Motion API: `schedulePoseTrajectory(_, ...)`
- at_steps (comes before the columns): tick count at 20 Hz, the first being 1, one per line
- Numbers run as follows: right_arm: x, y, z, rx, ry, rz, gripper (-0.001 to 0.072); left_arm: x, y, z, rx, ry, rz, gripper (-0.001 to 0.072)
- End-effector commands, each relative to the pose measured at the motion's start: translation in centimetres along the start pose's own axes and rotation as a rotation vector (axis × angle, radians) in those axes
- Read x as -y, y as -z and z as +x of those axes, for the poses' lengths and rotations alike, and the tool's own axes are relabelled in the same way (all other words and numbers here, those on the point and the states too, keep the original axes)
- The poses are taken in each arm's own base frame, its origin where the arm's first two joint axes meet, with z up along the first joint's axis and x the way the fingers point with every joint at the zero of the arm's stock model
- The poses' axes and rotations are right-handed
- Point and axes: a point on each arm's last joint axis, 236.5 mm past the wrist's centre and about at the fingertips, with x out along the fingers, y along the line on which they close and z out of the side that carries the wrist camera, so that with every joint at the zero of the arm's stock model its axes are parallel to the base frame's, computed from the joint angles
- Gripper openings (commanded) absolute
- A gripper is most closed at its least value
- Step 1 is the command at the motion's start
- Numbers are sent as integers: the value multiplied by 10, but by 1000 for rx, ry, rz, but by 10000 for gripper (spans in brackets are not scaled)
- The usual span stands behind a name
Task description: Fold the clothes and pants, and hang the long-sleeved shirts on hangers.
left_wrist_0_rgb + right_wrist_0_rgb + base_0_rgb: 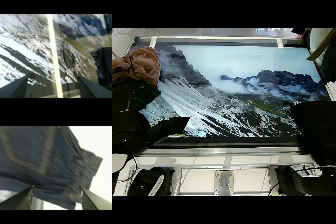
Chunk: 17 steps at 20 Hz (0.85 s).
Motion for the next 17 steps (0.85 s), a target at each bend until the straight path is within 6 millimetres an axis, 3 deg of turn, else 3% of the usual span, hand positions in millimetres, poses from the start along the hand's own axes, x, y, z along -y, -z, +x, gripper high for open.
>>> schedulePoseTrajectory(1,-78,-43,-76,199,-255,-8,627,-1,0,0,2,-3,2,701)
schedulePoseTrajectory(2,-112,-42,-94,220,-375,-36,618,-1,0,0,0,-4,2,701)
schedulePoseTrajectory(4,-173,-17,-120,199,-564,-127,617,-2,1,0,-5,-6,2,701)
schedulePoseTrajectory(6,-223,23,-139,161,-665,-276,617,-2,1,0,-5,-5,1,701)
schedulePoseTrajectory(8,-257,68,-151,127,-726,-471,617,-1,1,0,-4,-5,1,701)
schedulePoseTrajectory(11,-280,128,-156,37,-758,-701,617,-1,1,0,-4,-5,1,701)
schedulePoseTrajectory(14,-274,184,-154,-125,-749,-864,617,-1,1,0,-4,-5,1,701)
schedulePoseTrajectory(17,-264,213,-156,-221,-736,-953,617,-1,1,0,-4,-5,2,701)
